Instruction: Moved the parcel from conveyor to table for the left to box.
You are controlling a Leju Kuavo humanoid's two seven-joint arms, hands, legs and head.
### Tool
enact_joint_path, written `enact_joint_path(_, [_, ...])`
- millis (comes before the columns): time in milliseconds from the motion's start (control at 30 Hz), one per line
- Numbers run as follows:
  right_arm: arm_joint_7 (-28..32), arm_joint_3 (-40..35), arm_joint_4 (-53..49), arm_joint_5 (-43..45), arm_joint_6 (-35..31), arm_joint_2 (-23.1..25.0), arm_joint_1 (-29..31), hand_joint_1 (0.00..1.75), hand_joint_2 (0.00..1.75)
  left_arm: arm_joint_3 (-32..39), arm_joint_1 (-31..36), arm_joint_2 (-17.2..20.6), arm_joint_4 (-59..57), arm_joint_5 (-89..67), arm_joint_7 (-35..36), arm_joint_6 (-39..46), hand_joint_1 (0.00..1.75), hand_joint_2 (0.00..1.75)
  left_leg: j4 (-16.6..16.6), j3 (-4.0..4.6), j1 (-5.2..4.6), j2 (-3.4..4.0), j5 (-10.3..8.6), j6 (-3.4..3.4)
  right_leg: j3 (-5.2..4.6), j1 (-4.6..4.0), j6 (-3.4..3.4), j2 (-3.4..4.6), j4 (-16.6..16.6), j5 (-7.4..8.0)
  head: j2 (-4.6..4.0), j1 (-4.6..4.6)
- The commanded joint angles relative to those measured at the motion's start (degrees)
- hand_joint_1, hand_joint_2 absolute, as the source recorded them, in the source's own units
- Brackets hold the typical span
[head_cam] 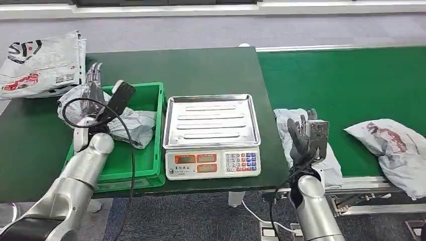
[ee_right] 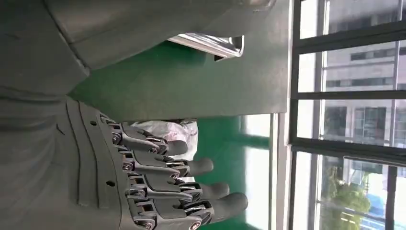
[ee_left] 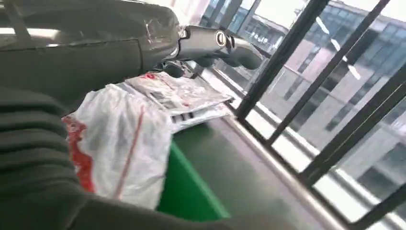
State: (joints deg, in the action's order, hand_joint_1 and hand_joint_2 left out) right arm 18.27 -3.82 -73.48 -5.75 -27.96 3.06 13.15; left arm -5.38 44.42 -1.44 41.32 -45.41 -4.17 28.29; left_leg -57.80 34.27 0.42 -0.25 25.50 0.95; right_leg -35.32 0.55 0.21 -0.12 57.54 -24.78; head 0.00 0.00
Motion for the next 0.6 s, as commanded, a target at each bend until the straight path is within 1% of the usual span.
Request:
enact_joint_path(33, [-0.68, -1.03, 0.08, 0.36, 0.13, -2.47, 0.46, 0.00, 1.75, 1.15, 1.07, -1.52, 5.93, 5.50, -0.30, -1.55, 0.00, 0.00, 0.04, -0.09, 0.01, -0.02, 0.03, -0.04, 0.13, -0.02, 0.01, -0.03, -0.08, -0.02, 0.00, 0.00])
enact_joint_path(67, [-0.73, -0.91, -0.07, 0.47, 0.24, -2.45, 0.28, 0.00, 1.75, 1.34, 0.91, -1.75, 6.15, 8.37, -1.26, -2.23, 0.00, 0.00, 0.07, -0.16, 0.02, 0.00, 0.04, -0.05, 0.20, -0.03, 0.01, -0.02, -0.13, -0.02, 0.00, 0.00])
enact_joint_path(100, [-0.74, -0.67, -0.26, 0.50, 0.07, -2.52, 0.08, 0.00, 1.75, 2.51, 0.61, -2.65, 6.83, 12.64, -2.53, -4.78, 0.00, 0.00, 0.05, -0.11, -0.02, 0.02, 0.03, -0.04, 0.11, 0.01, 0.01, 0.01, -0.05, -0.02, 0.00, 0.00])
enact_joint_path(133, [-0.96, -0.54, -0.35, 0.15, -0.29, -2.97, -0.26, 0.00, 1.75, 2.29, 0.14, -3.08, 7.34, 18.64, -4.64, -11.38, 0.00, 0.00, 0.11, -0.19, 0.00, 0.01, 0.03, -0.05, 0.21, 0.01, 0.01, -0.01, -0.12, -0.02, 0.00, 0.00])
enact_joint_path(167, [-1.31, -0.43, 0.00, -0.73, -0.55, -3.60, -0.44, 0.00, 1.75, 3.54, -0.71, -4.57, 8.46, 27.71, -6.36, -20.13, 0.00, 0.00, 0.05, -0.11, 0.01, -0.02, 0.03, -0.04, 0.14, 0.00, 0.01, -0.03, -0.08, -0.02, 0.00, 0.00])
enact_joint_path(200, [-1.42, 0.09, 0.81, -0.95, -0.36, -3.93, -0.28, 0.00, 1.75, 1.85, -2.08, -4.94, 9.06, 31.50, -7.61, -23.17, 0.00, 0.00, 0.09, -0.17, 0.01, -0.07, 0.02, -0.06, 0.23, -0.01, 0.01, -0.07, -0.14, -0.03, -0.02, 0.00])
enact_joint_path(233, [-2.16, 0.11, 2.22, -2.99, -1.39, -4.41, 0.20, 0.00, 1.75, 1.95, -2.95, -6.07, 8.59, 37.94, -7.97, -29.31, 0.00, 1.75, 0.07, -0.11, -0.01, -0.07, 0.01, -0.04, 0.14, 0.02, 0.01, -0.07, -0.10, -0.03, 0.00, 0.00])
enact_joint_path(267, [-2.35, 0.59, 3.46, -3.49, -1.45, -4.44, 0.80, 0.00, 1.75, 0.92, -3.73, -6.76, 7.53, 41.75, -7.65, -32.39, 0.00, 1.75, 0.18, -0.26, -0.03, -0.13, -0.01, -0.06, 0.32, 0.02, 0.03, -0.14, -0.24, -0.02, 0.00, 0.00])
enact_joint_path(300, [-3.62, 0.52, 5.90, -7.48, -3.79, -4.97, 1.65, 0.00, 1.75, -0.74, -4.57, -8.02, 6.01, 45.99, -8.93, -36.50, 0.00, 1.75, 0.17, -0.26, -0.02, -0.17, 0.00, -0.07, 0.34, 0.01, 0.03, -0.19, -0.23, -0.04, 0.00, 0.00])
enact_joint_path(333, [-3.64, 1.21, 6.30, -7.84, -3.23, -4.72, 1.87, 0.00, 1.75, -3.18, -4.73, -8.28, 4.58, 47.31, -10.33, -35.33, 0.00, 1.75, 0.16, -0.25, -0.05, -0.17, -0.01, -0.08, 0.32, 0.04, 0.05, -0.19, -0.22, -0.02, 0.00, 0.00])
enact_joint_path(367, [-4.55, 1.16, 8.12, -11.99, -5.77, -4.88, 2.58, 0.00, 1.75, -4.10, -5.52, -9.13, 3.91, 51.66, -11.30, -37.63, 0.00, 1.75, 0.21, -0.32, -0.04, -0.16, 0.00, -0.10, 0.41, 0.03, 0.06, -0.19, -0.30, -0.02, 0.00, 0.00])
enact_joint_path(400, [-4.89, 1.37, 8.90, -13.28, -6.16, -4.89, 2.83, 0.00, 1.75, -5.62, -6.10, -9.69, 3.40, 52.50, -11.84, -37.31, 0.00, 1.75, 0.13, -0.22, -0.07, -0.14, 0.00, -0.08, 0.30, 0.10, 0.06, -0.17, -0.19, -0.03, 0.00, 0.00])
enact_joint_path(433, [-7.69, 1.20, 11.95, -18.35, -8.49, -5.37, 4.13, 0.00, 1.75, -6.29, -6.62, -11.07, 2.26, 56.08, -11.28, -37.93, 0.00, 1.75, 0.22, -0.35, -0.06, -0.13, 0.01, -0.12, 0.47, 0.08, 0.08, -0.16, -0.34, 0.00, 0.00, 0.00])
enact_joint_path(467, [-8.41, 1.59, 13.87, -19.92, -9.02, -5.45, 4.94, 0.00, 1.75, -7.51, -6.61, -11.45, 1.50, 56.85, -11.24, -37.67, 0.00, 1.75, 0.14, -0.26, -0.08, -0.08, 0.04, -0.11, 0.32, 0.10, 0.06, -0.09, -0.21, -0.02, -0.02, 0.00])
enact_joint_path(500, [-11.04, 1.81, 17.40, -24.39, -10.11, -5.41, 6.44, 0.00, 1.75, -9.38, -6.52, -11.64, 0.74, 57.11, -12.50, -35.32, 0.00, 1.75, 0.16, -0.30, -0.06, -0.06, 0.05, -0.13, 0.39, 0.08, 0.07, -0.08, -0.28, 0.00, -0.02, 0.00])
enact_joint_path(533, [-13.26, 1.81, 19.62, -27.34, -10.15, -5.45, 7.27, 0.00, 1.75, -10.20, -6.36, -11.82, 0.19, 57.33, -12.45, -34.68, 0.00, 1.75, 0.20, -0.35, -0.09, -0.04, 0.05, -0.14, 0.42, 0.11, 0.07, -0.08, -0.31, 0.00, -0.02, 0.00])
enact_joint_path(600, [-15.72, 2.47, 24.45, -32.99, -11.29, -4.98, 8.94, 0.00, 1.75, -11.06, -6.36, -11.84, -0.38, 59.03, -12.86, -33.26, 0.00, 1.75, 0.08, -0.17, -0.12, -0.06, 0.06, -0.14, 0.21, 0.14, 0.04, -0.07, -0.16, -0.01, 0.00, 0.00])
